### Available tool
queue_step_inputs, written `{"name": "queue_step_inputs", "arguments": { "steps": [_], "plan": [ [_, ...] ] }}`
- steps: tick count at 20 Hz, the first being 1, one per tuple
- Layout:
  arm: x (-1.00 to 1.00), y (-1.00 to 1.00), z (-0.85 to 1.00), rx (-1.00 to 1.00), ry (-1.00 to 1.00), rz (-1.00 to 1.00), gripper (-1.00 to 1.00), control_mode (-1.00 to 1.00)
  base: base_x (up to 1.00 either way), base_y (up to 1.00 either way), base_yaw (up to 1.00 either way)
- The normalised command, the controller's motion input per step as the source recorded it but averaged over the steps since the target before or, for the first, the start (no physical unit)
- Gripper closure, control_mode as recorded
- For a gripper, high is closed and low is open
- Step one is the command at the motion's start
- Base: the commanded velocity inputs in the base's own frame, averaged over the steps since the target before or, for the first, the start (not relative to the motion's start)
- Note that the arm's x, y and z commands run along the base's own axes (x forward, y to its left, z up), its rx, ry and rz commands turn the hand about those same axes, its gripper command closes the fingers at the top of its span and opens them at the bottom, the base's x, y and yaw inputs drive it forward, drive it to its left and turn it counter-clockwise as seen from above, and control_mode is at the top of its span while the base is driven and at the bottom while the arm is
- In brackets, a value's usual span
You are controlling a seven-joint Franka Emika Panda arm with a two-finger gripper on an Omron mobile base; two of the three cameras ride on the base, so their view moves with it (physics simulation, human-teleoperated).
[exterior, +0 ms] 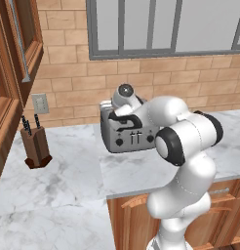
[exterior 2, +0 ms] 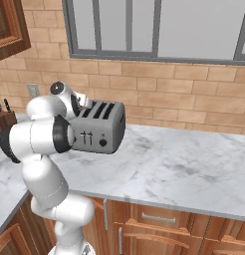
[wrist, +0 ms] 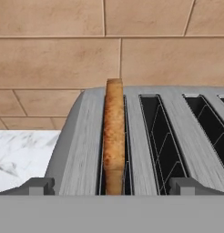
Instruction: Start the toaster. Once the lever pops up, take the bread to the plate on the dining counter.
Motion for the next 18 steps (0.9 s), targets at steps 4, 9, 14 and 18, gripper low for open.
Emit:
{"name": "queue_step_inputs", "arguments": {
  "steps": [4, 9, 14, 18],
  "plan": [
    [0.13, 0.00, 0.00, 0.00, 0.00, 0.00, -1.00, -1.00, 0.00, 0.00, 0.00],
    [0.13, 0.00, 0.00, 0.00, 0.00, 0.00, -1.00, -1.00, 0.00, 0.00, 0.00],
    [0.09, 0.00, 0.00, 0.00, 0.01, 0.00, -1.00, -1.00, 0.00, 0.00, 0.00],
    [0.09, 0.00, 0.00, 0.00, 0.01, 0.00, -1.00, -1.00, 0.00, 0.00, 0.00]
  ]
}}
